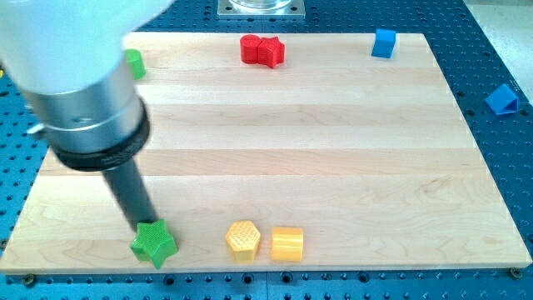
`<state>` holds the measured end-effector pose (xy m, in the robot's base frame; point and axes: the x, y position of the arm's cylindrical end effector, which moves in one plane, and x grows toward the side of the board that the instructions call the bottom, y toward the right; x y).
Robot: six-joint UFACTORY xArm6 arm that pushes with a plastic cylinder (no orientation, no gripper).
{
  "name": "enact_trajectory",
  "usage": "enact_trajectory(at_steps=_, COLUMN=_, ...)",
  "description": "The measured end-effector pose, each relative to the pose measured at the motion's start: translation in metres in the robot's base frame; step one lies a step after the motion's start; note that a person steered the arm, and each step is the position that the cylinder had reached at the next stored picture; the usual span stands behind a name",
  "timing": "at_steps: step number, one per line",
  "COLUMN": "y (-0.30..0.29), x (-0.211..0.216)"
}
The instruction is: Move the green star diagonally to the green circle
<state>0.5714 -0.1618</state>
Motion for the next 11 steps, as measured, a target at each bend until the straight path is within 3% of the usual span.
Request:
enact_trajectory(at_steps=1, y=-0.040, x=0.001)
enact_trajectory(at_steps=2, y=-0.033, x=0.046)
enact_trajectory(at_steps=3, y=-0.018, x=0.047)
enact_trajectory(at_steps=5, y=0.132, x=0.022)
enact_trajectory(at_steps=7, y=0.136, x=-0.036)
enact_trajectory(at_steps=8, y=0.203, x=-0.041)
enact_trajectory(at_steps=9, y=0.175, x=-0.047)
enact_trajectory(at_steps=10, y=0.107, x=-0.052)
enact_trajectory(at_steps=11, y=0.112, x=-0.058)
